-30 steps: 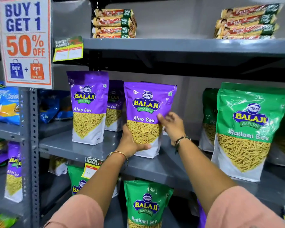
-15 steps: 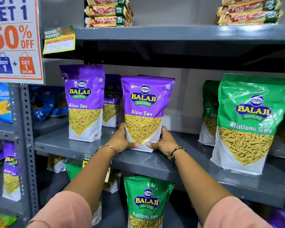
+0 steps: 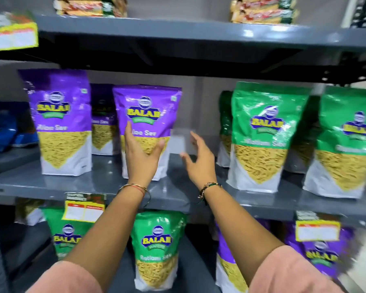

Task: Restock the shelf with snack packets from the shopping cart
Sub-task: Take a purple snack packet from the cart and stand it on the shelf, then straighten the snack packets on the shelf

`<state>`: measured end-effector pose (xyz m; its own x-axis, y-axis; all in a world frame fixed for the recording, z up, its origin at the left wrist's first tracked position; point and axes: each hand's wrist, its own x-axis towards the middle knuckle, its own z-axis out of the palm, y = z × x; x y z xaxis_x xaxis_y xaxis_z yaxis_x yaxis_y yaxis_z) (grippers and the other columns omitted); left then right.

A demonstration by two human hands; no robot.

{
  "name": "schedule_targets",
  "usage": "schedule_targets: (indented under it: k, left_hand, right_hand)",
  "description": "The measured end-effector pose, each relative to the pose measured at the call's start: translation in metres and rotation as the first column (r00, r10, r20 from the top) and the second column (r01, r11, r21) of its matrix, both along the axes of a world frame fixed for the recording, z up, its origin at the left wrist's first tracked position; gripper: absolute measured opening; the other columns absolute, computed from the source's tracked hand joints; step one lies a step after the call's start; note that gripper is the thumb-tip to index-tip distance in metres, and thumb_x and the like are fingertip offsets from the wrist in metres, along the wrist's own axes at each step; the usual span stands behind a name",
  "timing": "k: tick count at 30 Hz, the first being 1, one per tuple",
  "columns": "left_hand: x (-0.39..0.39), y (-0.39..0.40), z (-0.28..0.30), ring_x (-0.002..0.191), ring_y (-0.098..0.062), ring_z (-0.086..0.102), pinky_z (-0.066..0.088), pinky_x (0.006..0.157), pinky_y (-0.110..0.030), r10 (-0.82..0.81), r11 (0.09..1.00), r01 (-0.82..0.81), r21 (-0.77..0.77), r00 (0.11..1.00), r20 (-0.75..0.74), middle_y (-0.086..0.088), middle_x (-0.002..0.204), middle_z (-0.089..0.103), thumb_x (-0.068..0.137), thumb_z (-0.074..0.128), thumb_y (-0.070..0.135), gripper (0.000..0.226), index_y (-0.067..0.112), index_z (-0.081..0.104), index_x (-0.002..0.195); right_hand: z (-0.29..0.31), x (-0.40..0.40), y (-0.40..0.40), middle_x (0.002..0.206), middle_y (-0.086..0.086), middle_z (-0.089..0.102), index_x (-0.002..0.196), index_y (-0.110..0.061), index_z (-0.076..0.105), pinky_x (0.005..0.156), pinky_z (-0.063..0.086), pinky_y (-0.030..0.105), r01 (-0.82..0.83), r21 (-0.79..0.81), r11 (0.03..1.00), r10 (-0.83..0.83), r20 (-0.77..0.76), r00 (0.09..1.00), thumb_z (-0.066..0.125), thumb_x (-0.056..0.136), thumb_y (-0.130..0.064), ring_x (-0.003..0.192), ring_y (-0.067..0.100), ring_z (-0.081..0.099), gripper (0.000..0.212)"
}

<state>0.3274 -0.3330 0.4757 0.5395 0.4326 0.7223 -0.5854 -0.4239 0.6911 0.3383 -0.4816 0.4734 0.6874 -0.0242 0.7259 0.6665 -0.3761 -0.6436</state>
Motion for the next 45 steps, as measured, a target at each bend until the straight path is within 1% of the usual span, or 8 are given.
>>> schedule_targets:
  k: [5,9,12,17,21,26,39,45]
  left_hand:
    - [-0.007,-0.112,0.005,0.143,-0.020,0.020,0.016,0.116,-0.027,-0.235,0.956,0.244,0.161,0.969,-0.073,-0.010,0.156,0.019,0.072,0.076,0.032,0.102,0.009,0.010,0.146]
    - [-0.005,-0.181,-0.007,0.145,-0.025,0.014,0.016,0.117,-0.038,-0.350,0.911,0.393,0.125,0.898,-0.266,-0.014,0.157,0.008,0.055,0.085,0.040,0.130,0.014,-0.003,0.147]
    - [-0.001,-0.216,-0.010,0.145,-0.025,0.014,0.016,0.116,-0.034,-0.346,0.924,0.377,0.061,0.893,-0.287,-0.017,0.156,0.008,0.046,0.091,0.035,0.142,0.011,-0.007,0.147]
    - [0.020,-0.241,-0.020,0.137,-0.030,0.034,0.030,0.114,-0.039,-0.285,0.945,0.322,0.059,0.898,-0.335,-0.018,0.150,0.029,0.032,0.095,0.033,0.154,0.012,-0.006,0.146]
    - [0.030,-0.240,-0.024,0.122,-0.028,0.049,0.040,0.105,-0.037,-0.288,0.943,0.327,0.058,0.892,-0.348,-0.013,0.137,0.044,0.032,0.095,0.030,0.130,0.011,0.018,0.135]
    - [0.036,-0.234,-0.024,0.122,-0.027,0.048,0.038,0.100,-0.029,-0.266,0.947,0.309,0.087,0.907,-0.327,-0.012,0.136,0.046,0.037,0.095,0.024,0.122,0.009,0.021,0.132]
    - [0.036,-0.223,-0.021,0.122,-0.019,0.044,0.032,0.098,-0.026,-0.331,0.906,0.405,0.124,0.859,-0.390,-0.006,0.139,0.043,0.053,0.090,0.020,0.113,0.013,0.014,0.136]
    - [0.012,-0.203,-0.019,0.143,-0.025,0.024,0.022,0.114,-0.034,-0.195,0.961,0.236,0.143,0.948,-0.253,-0.012,0.156,0.021,0.057,0.084,0.043,0.126,0.013,0.002,0.147]
  right_hand:
    - [0.019,-0.031,-0.103,0.134,0.010,0.048,0.137,-0.014,0.042,0.109,0.033,0.038,0.415,0.068,0.907,-0.415,0.297,0.860,0.065,0.081,-0.017,0.124,0.026,0.042,0.060]
    - [0.023,-0.041,-0.200,0.148,0.016,0.029,0.144,-0.018,0.026,0.117,0.020,0.046,0.695,0.235,0.679,-0.728,0.100,0.678,0.078,0.069,-0.033,0.137,0.032,0.026,0.093]
    - [0.014,-0.046,-0.277,0.156,0.023,0.013,0.150,-0.010,0.005,0.117,0.008,0.052,0.816,0.133,0.562,-0.809,-0.118,0.576,0.085,0.051,-0.051,0.144,0.039,0.011,0.133]
    - [-0.009,-0.043,-0.342,0.157,0.025,0.003,0.149,-0.014,-0.014,0.118,0.010,0.049,0.725,0.005,0.689,-0.704,-0.236,0.670,0.091,0.043,-0.044,0.147,0.038,0.008,0.153]
    - [-0.017,-0.030,-0.354,0.156,0.021,0.020,0.149,-0.010,-0.006,0.119,0.021,0.044,0.640,0.028,0.767,-0.616,-0.247,0.748,0.094,0.042,-0.035,0.143,0.034,0.024,0.148]
    - [-0.019,-0.019,-0.355,0.141,0.020,0.043,0.144,-0.011,0.016,0.110,0.037,0.047,0.633,0.051,0.773,-0.600,-0.267,0.754,0.094,0.041,-0.033,0.128,0.037,0.046,0.131]
    - [-0.021,-0.018,-0.352,0.150,0.023,0.024,0.147,-0.018,-0.004,0.115,0.028,0.053,0.638,-0.006,0.770,-0.605,-0.326,0.727,0.091,0.049,-0.037,0.138,0.041,0.029,0.138]
    - [-0.007,-0.032,-0.282,0.158,0.012,0.018,0.149,-0.020,0.006,0.118,0.018,0.052,0.782,0.090,0.617,-0.787,0.057,0.614,0.063,0.070,-0.068,0.146,0.029,0.017,0.108]
